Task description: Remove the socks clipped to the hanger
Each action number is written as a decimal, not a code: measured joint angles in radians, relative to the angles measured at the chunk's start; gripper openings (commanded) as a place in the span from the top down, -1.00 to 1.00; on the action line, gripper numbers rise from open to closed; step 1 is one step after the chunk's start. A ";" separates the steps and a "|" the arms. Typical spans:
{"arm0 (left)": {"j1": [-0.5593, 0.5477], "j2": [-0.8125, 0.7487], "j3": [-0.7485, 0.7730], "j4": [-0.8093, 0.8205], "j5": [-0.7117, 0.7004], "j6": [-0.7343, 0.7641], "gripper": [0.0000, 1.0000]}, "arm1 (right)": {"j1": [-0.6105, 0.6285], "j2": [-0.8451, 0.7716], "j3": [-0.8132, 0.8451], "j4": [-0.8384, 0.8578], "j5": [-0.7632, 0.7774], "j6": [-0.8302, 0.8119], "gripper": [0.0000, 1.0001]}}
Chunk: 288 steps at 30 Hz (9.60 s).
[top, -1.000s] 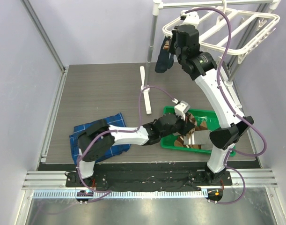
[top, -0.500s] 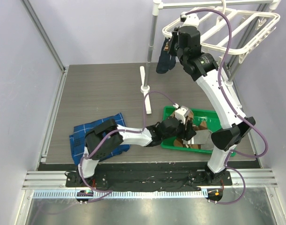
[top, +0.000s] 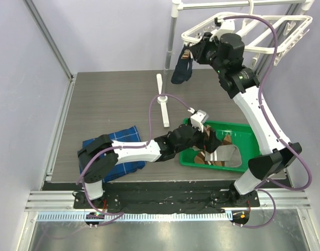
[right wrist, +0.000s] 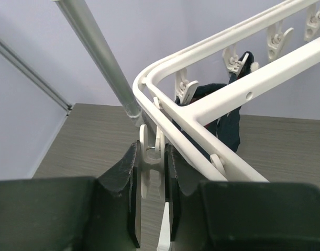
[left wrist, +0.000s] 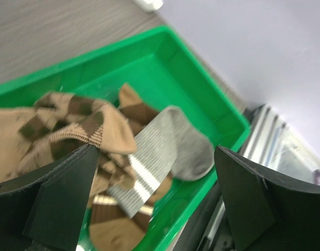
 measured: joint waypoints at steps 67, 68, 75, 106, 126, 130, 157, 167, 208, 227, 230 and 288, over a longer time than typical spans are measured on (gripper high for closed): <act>0.556 0.226 0.573 -0.436 -0.110 0.274 -0.68 | -0.305 -0.096 -0.279 0.303 -0.575 0.113 0.98; 0.561 0.233 0.583 -0.440 -0.111 0.274 -0.68 | -0.305 -0.096 -0.279 0.306 -0.577 0.113 0.98; 0.586 0.282 0.650 -0.459 -0.109 0.272 -0.66 | -0.317 -0.098 -0.279 0.309 -0.603 0.120 0.97; 0.635 0.299 0.714 -0.533 -0.076 0.267 -0.66 | -0.515 -0.338 -0.429 0.225 -0.497 0.099 0.39; 0.642 0.256 0.695 -0.570 -0.037 0.242 -0.73 | -0.537 -0.364 -0.430 0.159 -0.299 0.065 0.11; 0.641 0.129 0.582 -0.555 0.003 0.222 -0.76 | -0.537 -0.367 -0.430 0.151 -0.296 0.063 0.11; 0.267 0.200 0.610 -0.334 0.044 0.271 -0.93 | -0.537 -0.367 -0.425 0.122 -0.279 0.055 0.05; 0.265 0.368 0.818 -0.339 -0.054 0.273 0.38 | -0.541 -0.367 -0.425 0.120 -0.290 0.055 0.02; 0.220 0.078 0.480 -0.277 0.201 0.201 1.00 | -0.223 -0.267 -0.040 -0.257 -0.303 0.154 -0.12; 0.215 0.049 0.471 -0.240 0.204 0.192 1.00 | -0.147 -0.154 0.018 -0.344 0.030 0.077 -0.16; 0.214 0.049 0.471 -0.240 0.204 0.193 1.00 | -0.147 -0.138 0.021 -0.344 0.040 0.078 -0.15; 0.207 0.060 0.454 -0.211 0.237 0.283 1.00 | -0.119 -0.251 -0.093 -0.194 0.119 0.132 -0.14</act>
